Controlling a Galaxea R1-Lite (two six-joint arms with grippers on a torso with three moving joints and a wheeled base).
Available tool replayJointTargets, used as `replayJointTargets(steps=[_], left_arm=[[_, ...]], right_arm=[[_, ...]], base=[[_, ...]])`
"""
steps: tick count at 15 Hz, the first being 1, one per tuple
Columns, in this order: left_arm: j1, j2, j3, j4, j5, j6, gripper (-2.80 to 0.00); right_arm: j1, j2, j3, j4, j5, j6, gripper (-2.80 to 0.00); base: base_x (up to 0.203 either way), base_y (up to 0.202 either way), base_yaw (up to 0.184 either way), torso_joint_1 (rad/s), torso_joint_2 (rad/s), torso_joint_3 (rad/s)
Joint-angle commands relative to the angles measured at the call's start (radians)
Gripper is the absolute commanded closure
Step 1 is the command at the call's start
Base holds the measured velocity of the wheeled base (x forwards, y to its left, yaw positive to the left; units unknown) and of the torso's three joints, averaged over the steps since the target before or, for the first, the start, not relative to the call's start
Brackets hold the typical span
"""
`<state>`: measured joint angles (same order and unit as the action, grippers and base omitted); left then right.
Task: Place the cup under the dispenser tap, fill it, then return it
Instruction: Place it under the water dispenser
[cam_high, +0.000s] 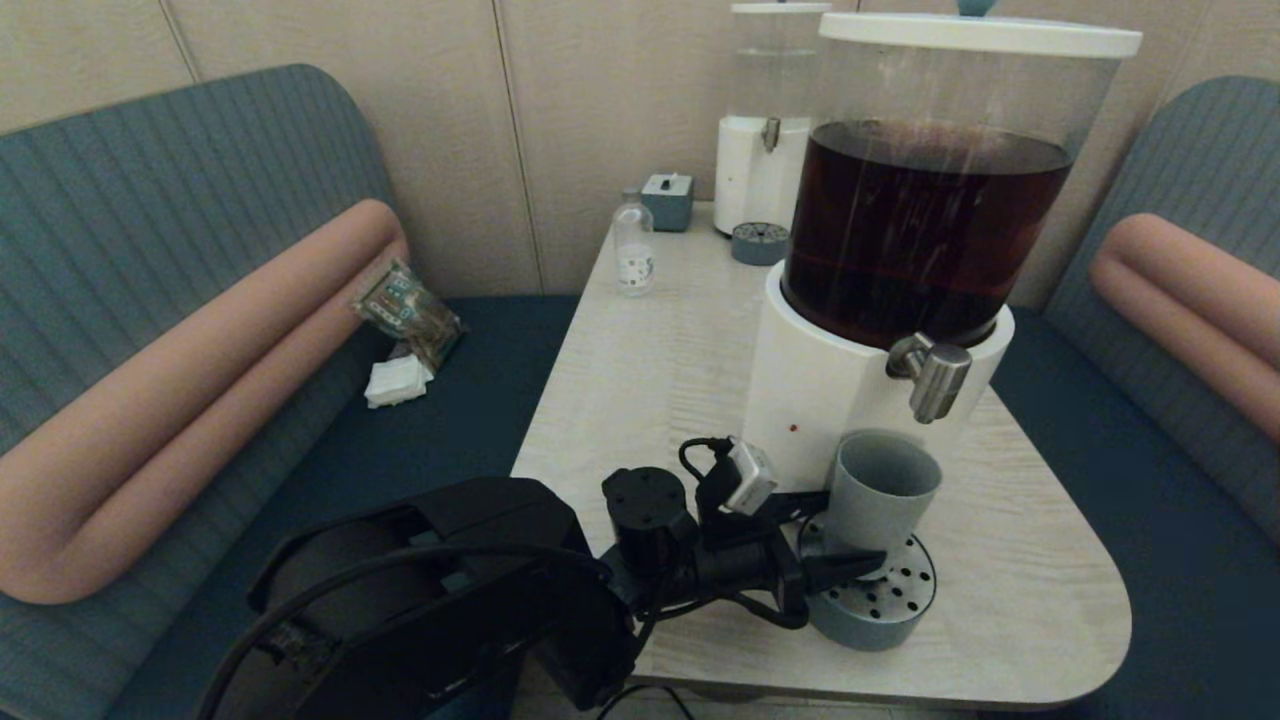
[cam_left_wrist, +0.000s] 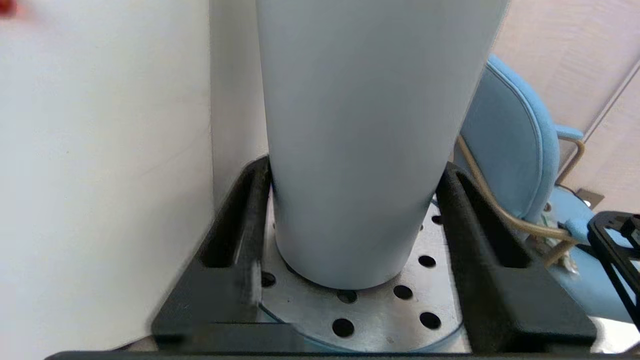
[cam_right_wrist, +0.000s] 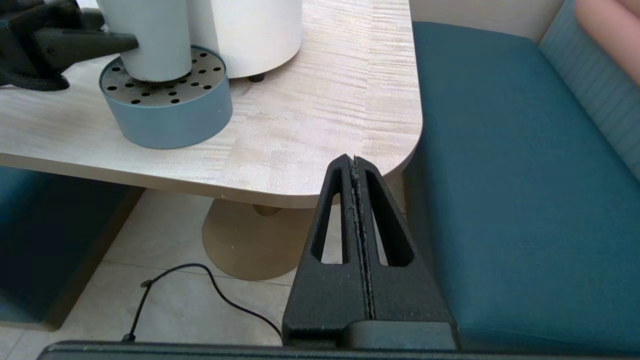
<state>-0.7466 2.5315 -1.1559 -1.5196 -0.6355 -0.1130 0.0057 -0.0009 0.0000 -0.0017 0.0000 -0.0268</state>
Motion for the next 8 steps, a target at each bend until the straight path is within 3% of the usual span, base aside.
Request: replayJointTargets(steps=[1, 8], left_arm=[[-0.003, -0.001, 0.002, -0.010, -0.004, -0.001, -2.80], [-0.008, -0.042, 0.055, -0.010, 0.001, -0.001, -2.80]], right_arm=[[0.000, -0.002, 0.001, -0.001, 0.000, -0.001, 0.00], [0.000, -0.002, 0.000, -0.001, 0.000, -0.001, 0.00]], base=[[0.000, 0.000, 0.000, 0.000, 0.00, 0.000], [0.000, 0.000, 0.000, 0.000, 0.00, 0.000]])
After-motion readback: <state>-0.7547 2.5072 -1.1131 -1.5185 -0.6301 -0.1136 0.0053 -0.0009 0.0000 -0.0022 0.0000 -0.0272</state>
